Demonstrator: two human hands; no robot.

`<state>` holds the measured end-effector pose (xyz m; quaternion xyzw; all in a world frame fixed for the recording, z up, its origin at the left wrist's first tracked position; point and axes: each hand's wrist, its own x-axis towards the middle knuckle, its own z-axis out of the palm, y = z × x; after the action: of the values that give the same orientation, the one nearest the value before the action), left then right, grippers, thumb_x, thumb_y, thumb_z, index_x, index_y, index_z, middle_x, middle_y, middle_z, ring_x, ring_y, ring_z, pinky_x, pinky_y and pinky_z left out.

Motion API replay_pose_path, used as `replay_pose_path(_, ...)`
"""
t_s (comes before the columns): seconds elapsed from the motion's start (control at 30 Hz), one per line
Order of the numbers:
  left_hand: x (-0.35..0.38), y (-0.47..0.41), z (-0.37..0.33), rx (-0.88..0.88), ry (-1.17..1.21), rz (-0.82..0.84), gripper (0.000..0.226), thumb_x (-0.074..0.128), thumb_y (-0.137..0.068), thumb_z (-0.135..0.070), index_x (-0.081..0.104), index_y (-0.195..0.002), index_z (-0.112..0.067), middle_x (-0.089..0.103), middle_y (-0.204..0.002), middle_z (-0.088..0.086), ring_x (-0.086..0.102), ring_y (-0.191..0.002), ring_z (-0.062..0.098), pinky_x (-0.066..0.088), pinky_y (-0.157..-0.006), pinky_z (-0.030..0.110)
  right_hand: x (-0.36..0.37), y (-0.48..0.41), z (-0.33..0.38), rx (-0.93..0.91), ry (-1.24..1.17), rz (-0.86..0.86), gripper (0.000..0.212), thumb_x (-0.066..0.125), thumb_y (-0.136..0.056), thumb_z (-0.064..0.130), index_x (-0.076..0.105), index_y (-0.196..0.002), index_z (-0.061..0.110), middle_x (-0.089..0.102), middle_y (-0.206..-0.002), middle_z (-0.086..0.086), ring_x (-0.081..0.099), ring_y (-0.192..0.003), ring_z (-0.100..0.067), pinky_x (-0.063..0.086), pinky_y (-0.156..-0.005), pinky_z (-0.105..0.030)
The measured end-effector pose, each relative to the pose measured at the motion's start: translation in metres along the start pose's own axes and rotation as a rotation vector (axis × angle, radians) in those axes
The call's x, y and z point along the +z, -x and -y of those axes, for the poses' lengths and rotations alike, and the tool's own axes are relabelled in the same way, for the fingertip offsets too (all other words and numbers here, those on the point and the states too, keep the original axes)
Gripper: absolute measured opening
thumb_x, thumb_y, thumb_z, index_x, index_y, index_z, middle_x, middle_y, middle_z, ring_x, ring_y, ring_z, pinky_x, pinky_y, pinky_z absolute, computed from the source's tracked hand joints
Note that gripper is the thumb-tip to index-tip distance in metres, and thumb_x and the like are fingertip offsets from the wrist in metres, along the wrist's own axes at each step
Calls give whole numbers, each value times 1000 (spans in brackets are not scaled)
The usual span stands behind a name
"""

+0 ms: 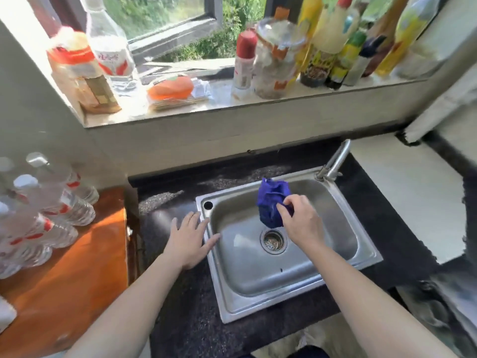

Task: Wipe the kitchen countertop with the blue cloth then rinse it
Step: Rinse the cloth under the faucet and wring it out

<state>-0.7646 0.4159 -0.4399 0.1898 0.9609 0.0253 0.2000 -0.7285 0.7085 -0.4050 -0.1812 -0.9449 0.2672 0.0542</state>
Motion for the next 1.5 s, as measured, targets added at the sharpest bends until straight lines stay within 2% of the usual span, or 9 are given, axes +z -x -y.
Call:
replay_pose_path(0.3, 5, -41, -116, -105, 33, 25, 102, -7, -76, -80, 20, -158, -26, 6, -167, 1, -3, -154, 19, -2, -121, 52, -24, -43, -106, -1, -25, 252, 9, 56, -96, 34, 53, -92, 26, 50, -100, 9, 53, -91, -17, 42, -77, -34)
replay_pose_path(0.53, 29, -47, -206, -271, 90, 66, 113, -18, -68, -86, 19, -157, -26, 12, -166, 3, 6, -153, 22, 7, -121, 54, -31, -68, -164, 38, -197, 486, 13, 54, -97, 31, 48, -91, 21, 59, -97, 3, 58, -88, -22, 43, -74, -35)
replay_pose_path(0.67, 34, -54, -250, -276, 114, 64, 120, -23, -62, -89, 15, -157, -26, 13, -165, 2, 9, -152, 22, 9, -120, 54, -40, -78, -178, 7, -333, 532, 10, 54, -97, 28, 50, -94, 19, 64, -96, 2, 61, -91, -22, 48, -81, -39)
replay_pose_path(0.83, 31, -70, -259, -239, 155, 22, 117, -13, -66, -92, 21, -156, -25, 18, -164, 4, 13, -151, 24, 10, -119, 53, -48, -88, -175, 21, -505, 407, 11, 57, -96, 27, 49, -88, 28, 63, -83, 13, 62, -83, -12, 48, -77, -36)
replay_pose_path(0.97, 26, -92, -256, -161, 178, 6, 117, -12, -66, -92, 20, -156, -25, 15, -165, 3, 12, -152, 23, 10, -119, 51, -47, -88, -189, 69, -345, 523, 5, 52, -100, 30, 52, -101, 25, 64, -101, 4, 61, -94, -23, 48, -85, -39)
replay_pose_path(1.1, 20, -105, -255, -91, 163, 20, 102, -1, -74, -82, 15, -157, -25, 10, -166, 2, 8, -153, 22, 9, -121, 51, -49, -102, -208, 55, -9, 656, 38, 50, -102, 30, 47, -138, 18, 53, -140, -6, 55, -122, -27, 43, -101, -36)
replay_pose_path(1.33, -19, -125, -259, -33, 166, -95, 83, 24, -94, -71, 7, -159, -22, 8, -166, 2, 5, -153, 21, 7, -122, 52, -81, -176, -196, 118, -38, 291, 66, 59, -97, 31, 28, -153, 16, 33, -153, -14, 47, -132, -35, 42, -105, -45)
replay_pose_path(1.43, -36, -131, -265, -12, 186, -173, 88, 16, -88, -75, 11, -158, -23, 11, -165, 1, 8, -152, 21, 12, -121, 53, -79, -206, -198, 82, 88, 409, 68, 54, -99, 33, 21, -156, 16, 27, -161, -10, 41, -139, -33, 40, -108, -47)
replay_pose_path(1.5, -44, -132, -271, 5, 204, -206, 89, 12, -86, -76, 13, -158, -23, 12, -165, 1, 8, -152, 20, 12, -121, 52, -71, -215, -204, 62, 133, 522, 51, 50, -99, 34, 35, -145, 17, 40, -151, -11, 51, -128, -36, 46, -99, -47)
